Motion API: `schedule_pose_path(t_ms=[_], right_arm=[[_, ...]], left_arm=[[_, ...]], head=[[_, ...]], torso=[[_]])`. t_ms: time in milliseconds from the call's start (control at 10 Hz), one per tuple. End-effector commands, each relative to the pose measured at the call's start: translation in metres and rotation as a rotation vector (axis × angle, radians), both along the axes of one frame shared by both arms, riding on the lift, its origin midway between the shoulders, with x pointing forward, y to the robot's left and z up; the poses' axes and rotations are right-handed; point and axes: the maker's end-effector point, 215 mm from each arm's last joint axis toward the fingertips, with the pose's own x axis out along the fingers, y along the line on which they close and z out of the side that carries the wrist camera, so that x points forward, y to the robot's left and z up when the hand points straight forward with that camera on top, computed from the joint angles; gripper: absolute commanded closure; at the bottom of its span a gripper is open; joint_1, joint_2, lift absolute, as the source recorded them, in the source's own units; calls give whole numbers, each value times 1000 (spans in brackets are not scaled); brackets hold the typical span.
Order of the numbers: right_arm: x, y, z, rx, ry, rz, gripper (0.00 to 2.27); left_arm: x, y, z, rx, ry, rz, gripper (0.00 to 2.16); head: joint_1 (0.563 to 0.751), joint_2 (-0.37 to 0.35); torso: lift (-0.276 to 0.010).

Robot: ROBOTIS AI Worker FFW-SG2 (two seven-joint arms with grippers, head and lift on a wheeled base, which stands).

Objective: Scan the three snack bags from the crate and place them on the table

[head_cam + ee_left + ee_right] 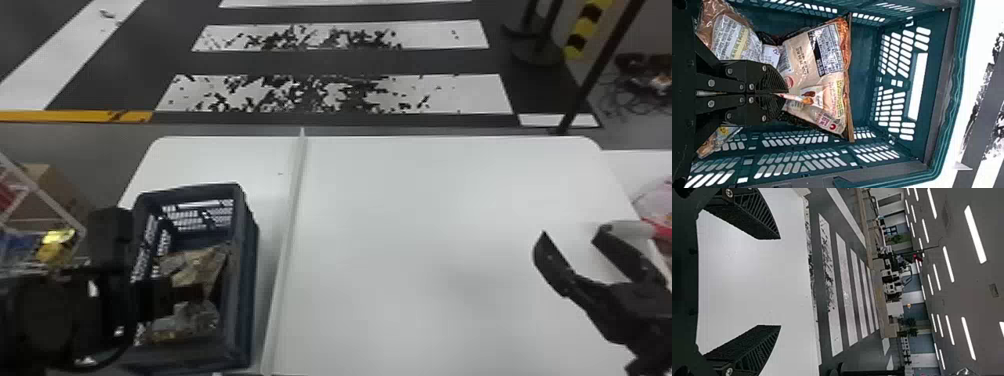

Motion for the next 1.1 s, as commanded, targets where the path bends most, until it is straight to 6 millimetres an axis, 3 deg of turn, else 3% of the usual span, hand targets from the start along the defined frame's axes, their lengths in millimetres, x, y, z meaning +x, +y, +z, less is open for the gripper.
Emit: schedule_pose_path(t_ms=[0, 200, 600, 800, 1000], right_arm=[[0, 2, -1, 3, 7, 1, 76], [0, 4, 1, 8, 4, 1, 76], [1, 3, 1, 7, 7, 1, 76], [2, 3, -2, 8, 13, -1, 76], [3, 3, -3, 10, 19, 0, 76]], left_arm=[[-1, 2, 6, 1, -12, 8, 2064], [3, 0, 16, 0, -39, 5, 2064], [34, -10, 66, 21, -199, -16, 2064], [37, -13, 83, 33, -235, -24, 2064], [32, -11, 87, 48, -238, -22, 2064]], head=[[695, 95], [695, 102], [695, 91], [695, 84], [695, 77]], torso=[[-62], [-62], [-62], [-62], [-62]])
